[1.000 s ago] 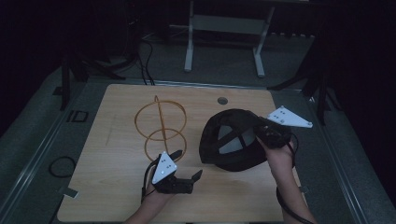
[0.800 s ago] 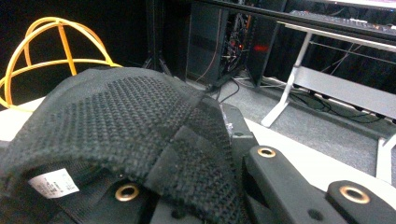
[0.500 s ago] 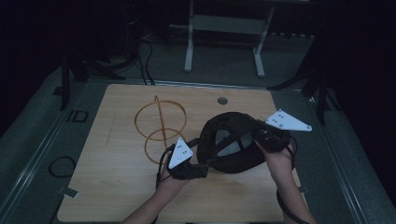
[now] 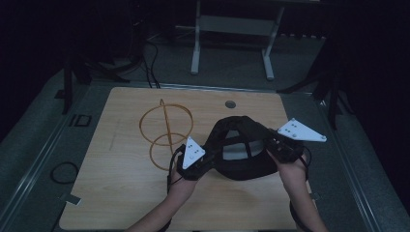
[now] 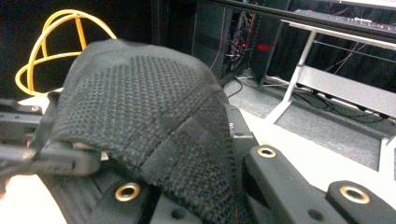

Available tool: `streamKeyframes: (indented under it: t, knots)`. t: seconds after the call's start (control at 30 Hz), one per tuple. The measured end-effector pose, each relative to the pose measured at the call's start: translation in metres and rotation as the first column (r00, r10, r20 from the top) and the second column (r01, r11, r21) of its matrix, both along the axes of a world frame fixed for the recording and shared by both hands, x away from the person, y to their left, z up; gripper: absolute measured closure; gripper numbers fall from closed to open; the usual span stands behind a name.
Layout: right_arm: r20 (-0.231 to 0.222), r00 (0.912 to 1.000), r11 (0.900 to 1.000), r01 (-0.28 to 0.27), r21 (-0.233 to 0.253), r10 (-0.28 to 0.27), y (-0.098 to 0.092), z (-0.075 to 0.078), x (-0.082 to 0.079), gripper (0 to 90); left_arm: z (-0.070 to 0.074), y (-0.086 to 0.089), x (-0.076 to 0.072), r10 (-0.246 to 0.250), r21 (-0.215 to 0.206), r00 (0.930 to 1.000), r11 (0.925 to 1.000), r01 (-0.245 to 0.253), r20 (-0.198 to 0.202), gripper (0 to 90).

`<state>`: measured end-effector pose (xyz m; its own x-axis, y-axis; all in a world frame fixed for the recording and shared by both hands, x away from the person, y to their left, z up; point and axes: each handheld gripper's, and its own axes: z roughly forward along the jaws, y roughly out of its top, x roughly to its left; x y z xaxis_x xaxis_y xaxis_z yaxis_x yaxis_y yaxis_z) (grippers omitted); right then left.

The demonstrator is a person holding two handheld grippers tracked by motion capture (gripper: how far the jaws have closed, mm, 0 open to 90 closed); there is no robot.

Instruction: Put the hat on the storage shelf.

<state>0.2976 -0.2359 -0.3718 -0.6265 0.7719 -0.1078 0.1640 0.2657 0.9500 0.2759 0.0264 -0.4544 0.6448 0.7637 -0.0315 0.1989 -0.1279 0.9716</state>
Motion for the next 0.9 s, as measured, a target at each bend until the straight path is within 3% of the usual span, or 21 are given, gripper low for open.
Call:
streamKeyframes:
  t: [0.13, 0.33, 0.5, 0.7, 0.8, 0.9]
  knots:
    - [-0.002, 1.0000, 1.000, 0.005, 0.008, -0.005, -0.002, -0.003, -0.004, 88.8, 0.007, 0.001, 0.002, 0.005, 0.003, 1.0000, 1.0000, -0.005, 0.004, 83.2]
    - [-0.017, 0.9995, 0.999, 0.025, 0.027, -0.025, -0.007, -0.011, -0.012, 88.3, 0.016, 0.001, 0.004, -0.011, 0.029, 0.9998, 0.9995, 0.010, 0.014, 85.6]
    - [-0.023, 0.9984, 0.998, 0.052, 0.036, -0.051, -0.013, -0.019, -0.017, 86.7, 0.027, -0.002, 0.004, -0.011, 0.086, 0.9992, 0.9963, 0.007, 0.039, 85.9]
    - [-0.049, 0.9969, 0.995, 0.065, 0.081, -0.061, -0.019, -0.028, -0.023, 74.0, 0.036, -0.003, 0.004, -0.028, 0.120, 0.9975, 0.9926, 0.020, 0.064, 86.1]
    - [-0.064, 0.9971, 0.991, 0.050, 0.126, -0.042, -0.025, -0.030, -0.029, 66.2, 0.037, -0.001, 0.004, -0.030, 0.124, 0.9954, 0.9922, 0.018, 0.091, 86.0]
    - [-0.084, 0.9963, 0.990, 0.030, 0.137, -0.019, -0.030, -0.031, -0.040, 57.8, 0.038, 0.001, 0.004, -0.017, 0.132, 0.9936, 0.9913, 0.003, 0.112, 86.0]
